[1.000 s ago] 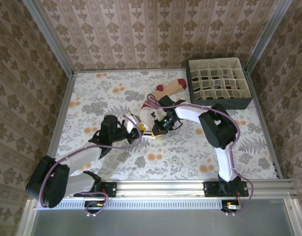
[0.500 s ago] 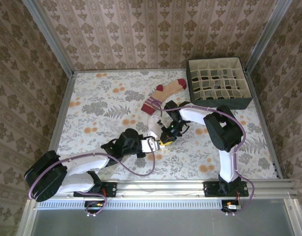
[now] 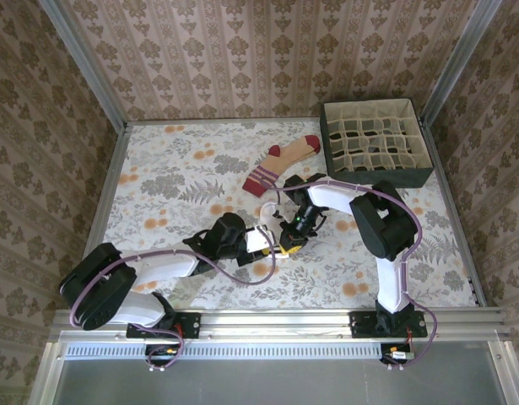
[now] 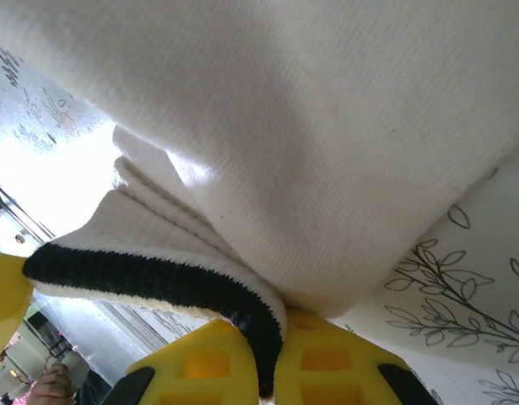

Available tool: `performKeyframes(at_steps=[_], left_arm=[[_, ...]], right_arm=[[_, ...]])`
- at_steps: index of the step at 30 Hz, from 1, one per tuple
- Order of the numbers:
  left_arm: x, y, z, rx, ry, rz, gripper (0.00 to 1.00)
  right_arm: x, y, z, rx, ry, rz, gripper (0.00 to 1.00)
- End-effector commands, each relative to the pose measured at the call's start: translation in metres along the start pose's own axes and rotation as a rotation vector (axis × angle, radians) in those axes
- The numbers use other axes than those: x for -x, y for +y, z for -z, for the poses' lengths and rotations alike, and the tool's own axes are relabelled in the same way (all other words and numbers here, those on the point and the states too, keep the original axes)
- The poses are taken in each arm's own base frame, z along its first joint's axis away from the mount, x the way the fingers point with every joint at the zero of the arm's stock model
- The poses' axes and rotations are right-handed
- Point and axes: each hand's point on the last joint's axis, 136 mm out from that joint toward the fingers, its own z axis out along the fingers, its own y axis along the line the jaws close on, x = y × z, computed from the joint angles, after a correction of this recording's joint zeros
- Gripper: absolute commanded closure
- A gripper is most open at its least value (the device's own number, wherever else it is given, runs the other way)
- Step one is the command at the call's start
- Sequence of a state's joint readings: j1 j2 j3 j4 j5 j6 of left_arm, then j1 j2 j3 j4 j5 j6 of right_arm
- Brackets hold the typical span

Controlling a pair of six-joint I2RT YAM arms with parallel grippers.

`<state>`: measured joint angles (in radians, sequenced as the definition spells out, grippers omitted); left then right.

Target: Roll the socks

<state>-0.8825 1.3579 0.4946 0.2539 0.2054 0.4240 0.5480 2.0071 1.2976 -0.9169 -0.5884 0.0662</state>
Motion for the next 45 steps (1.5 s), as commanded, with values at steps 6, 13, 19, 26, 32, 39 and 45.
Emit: performKeyframes(at_steps=[6, 13, 19, 26, 32, 39, 45], left_arm=[[0.018, 0.002, 0.002, -0.095, -0.043, 0.259, 0.59], [0.015, -0.006, -0.001, -0.142, -0.04, 0.297, 0.58], [0.006, -0.008, -0.016, -0.174, 0.006, 0.3, 0.6], [-0.006, -0.001, -0.031, -0.197, 0.047, 0.386, 0.77], [-0.031, -0.006, -0.038, -0.228, 0.14, 0.466, 0.87], [-0.051, -0.014, -0.041, -0.246, 0.214, 0.522, 0.89], [-0.056, -0.015, -0.038, -0.227, 0.225, 0.553, 0.9]], right_arm=[[-0.01, -0.026, -0.008, -0.11, 0.073, -0.034, 1.0], [-0.01, -0.027, -0.009, -0.112, 0.074, -0.036, 0.99], [-0.009, -0.025, -0.007, -0.111, 0.069, -0.032, 0.99], [-0.008, -0.021, -0.005, -0.095, 0.06, -0.014, 0.96], [-0.004, -0.016, 0.002, -0.092, 0.021, 0.004, 0.76], [0.017, -0.009, 0.033, -0.15, -0.172, -0.016, 0.63], [0.027, 0.002, 0.041, -0.113, -0.306, -0.059, 0.62]])
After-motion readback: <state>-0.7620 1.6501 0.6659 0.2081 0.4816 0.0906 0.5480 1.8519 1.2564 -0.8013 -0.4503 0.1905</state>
